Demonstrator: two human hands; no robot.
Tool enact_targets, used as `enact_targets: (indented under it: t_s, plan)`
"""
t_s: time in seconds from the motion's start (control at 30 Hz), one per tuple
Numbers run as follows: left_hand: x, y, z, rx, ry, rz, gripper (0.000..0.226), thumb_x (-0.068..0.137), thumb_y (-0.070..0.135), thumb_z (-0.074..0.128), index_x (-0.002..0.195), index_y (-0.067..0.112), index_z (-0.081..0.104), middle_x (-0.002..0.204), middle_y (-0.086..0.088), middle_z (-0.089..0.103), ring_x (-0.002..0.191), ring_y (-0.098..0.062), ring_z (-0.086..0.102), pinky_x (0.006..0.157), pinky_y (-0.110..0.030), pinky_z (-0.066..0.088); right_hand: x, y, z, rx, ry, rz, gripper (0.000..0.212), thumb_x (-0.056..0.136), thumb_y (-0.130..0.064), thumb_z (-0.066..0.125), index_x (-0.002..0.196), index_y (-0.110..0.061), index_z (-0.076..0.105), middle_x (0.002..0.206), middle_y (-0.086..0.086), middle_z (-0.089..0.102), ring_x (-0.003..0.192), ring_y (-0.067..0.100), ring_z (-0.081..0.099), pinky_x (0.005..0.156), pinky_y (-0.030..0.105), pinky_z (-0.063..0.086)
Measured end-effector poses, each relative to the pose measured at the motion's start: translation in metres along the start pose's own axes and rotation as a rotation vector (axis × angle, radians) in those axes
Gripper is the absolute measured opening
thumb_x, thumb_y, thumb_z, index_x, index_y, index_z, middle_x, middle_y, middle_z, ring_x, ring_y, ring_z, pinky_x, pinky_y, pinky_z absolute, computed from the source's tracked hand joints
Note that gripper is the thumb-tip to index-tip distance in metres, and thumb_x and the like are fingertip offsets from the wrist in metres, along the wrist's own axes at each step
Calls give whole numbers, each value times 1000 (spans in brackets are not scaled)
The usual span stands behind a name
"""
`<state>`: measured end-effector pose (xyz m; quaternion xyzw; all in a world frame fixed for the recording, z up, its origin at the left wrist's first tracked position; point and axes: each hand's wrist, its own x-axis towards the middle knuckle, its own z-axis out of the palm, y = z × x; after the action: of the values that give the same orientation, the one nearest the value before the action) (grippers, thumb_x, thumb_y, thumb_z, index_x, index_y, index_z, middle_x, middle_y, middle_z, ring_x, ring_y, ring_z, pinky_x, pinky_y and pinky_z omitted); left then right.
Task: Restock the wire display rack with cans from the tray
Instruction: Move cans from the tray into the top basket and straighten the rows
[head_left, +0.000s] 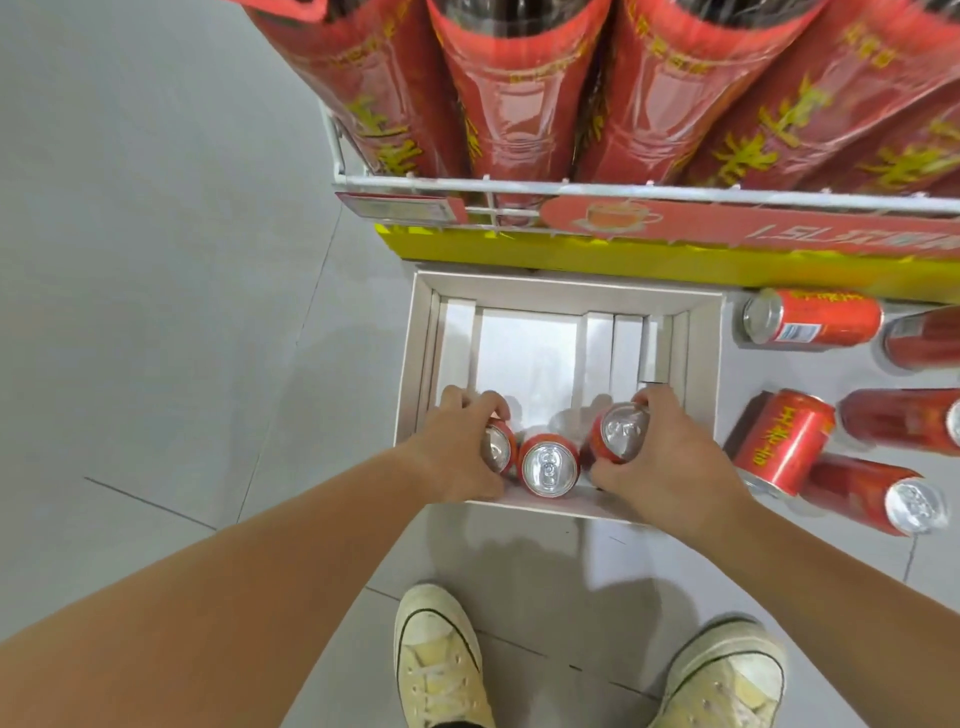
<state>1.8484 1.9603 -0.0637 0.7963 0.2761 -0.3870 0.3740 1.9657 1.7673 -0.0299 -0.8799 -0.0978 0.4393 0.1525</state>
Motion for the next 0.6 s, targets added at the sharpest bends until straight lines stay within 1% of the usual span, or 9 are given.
enact_targets:
  t_s: [0.1, 0.17, 0.23, 0.3, 0.33, 0.37, 0.43, 0.5, 0.6]
  plan:
    - [7, -3, -10, -26, 110, 70, 70, 66, 37, 81, 129, 35, 50, 119, 3, 46, 115, -22, 50, 101, -37, 45, 8, -5, -1, 39, 55, -69, 71, 64, -45, 77, 125, -30, 46, 110, -7, 60, 102, 21, 59, 88, 40, 53]
    - [12, 1, -16, -116, 170, 73, 67, 68, 34, 85, 128, 33, 54, 116, 4, 53, 109, -17, 54, 93, -28, 45, 16, -6, 1, 63, 98, -110, 67, 57, -54, 71, 117, -31, 53, 107, -7, 61, 104, 20, 56, 89, 41, 52]
    - [18, 5, -18, -228, 212, 66, 60, 67, 28, 85, 120, 30, 59, 114, 4, 58, 102, -15, 60, 84, -22, 47, 26, -8, 3, 138, 104, -101, 60, 57, -50, 75, 110, -32, 53, 104, -7, 62, 101, 19, 57, 86, 38, 51]
    - [26, 8, -15, -357, 243, 47, 57, 65, 27, 84, 116, 31, 59, 111, 6, 64, 98, -14, 65, 87, -29, 54, 35, -11, 5, 247, 88, -69, 59, 58, -36, 83, 107, -33, 50, 103, -7, 61, 93, 15, 60, 76, 30, 49]
    - [30, 10, -13, -423, 250, 30, 59, 65, 25, 84, 117, 32, 56, 110, 6, 66, 98, -14, 66, 88, -33, 56, 39, -11, 7, 296, 83, -55, 60, 60, -29, 85, 107, -33, 49, 102, -7, 61, 88, 11, 60, 71, 25, 46]
    - [33, 11, -11, -468, 250, 14, 64, 66, 22, 84, 121, 32, 53, 109, 6, 66, 98, -14, 66, 88, -33, 56, 43, -12, 7, 346, 84, -44, 61, 62, -24, 86, 109, -32, 48, 100, -9, 60, 85, 5, 58, 67, 21, 43]
    - [39, 12, -8, -484, 238, 11, 73, 68, 14, 85, 129, 28, 47, 111, 5, 65, 101, -16, 65, 86, -29, 54, 52, -9, 9, 449, 87, -5, 65, 66, -22, 86, 117, -30, 46, 99, -12, 59, 83, -2, 54, 67, 22, 42]
    - [45, 11, -6, -453, 215, 22, 77, 68, 13, 87, 134, 24, 48, 116, 3, 64, 105, -19, 65, 90, -32, 55, 57, -5, 8, 509, 66, 26, 63, 70, -22, 85, 119, -29, 46, 97, -13, 58, 82, -1, 54, 67, 25, 44]
    - [50, 11, -9, -445, 170, 12, 81, 69, 17, 90, 139, 25, 50, 116, 3, 62, 106, -20, 64, 94, -38, 57, 61, 1, 6, 581, 28, 17, 54, 76, -16, 81, 117, -29, 49, 94, -14, 58, 81, 2, 57, 58, 22, 44]
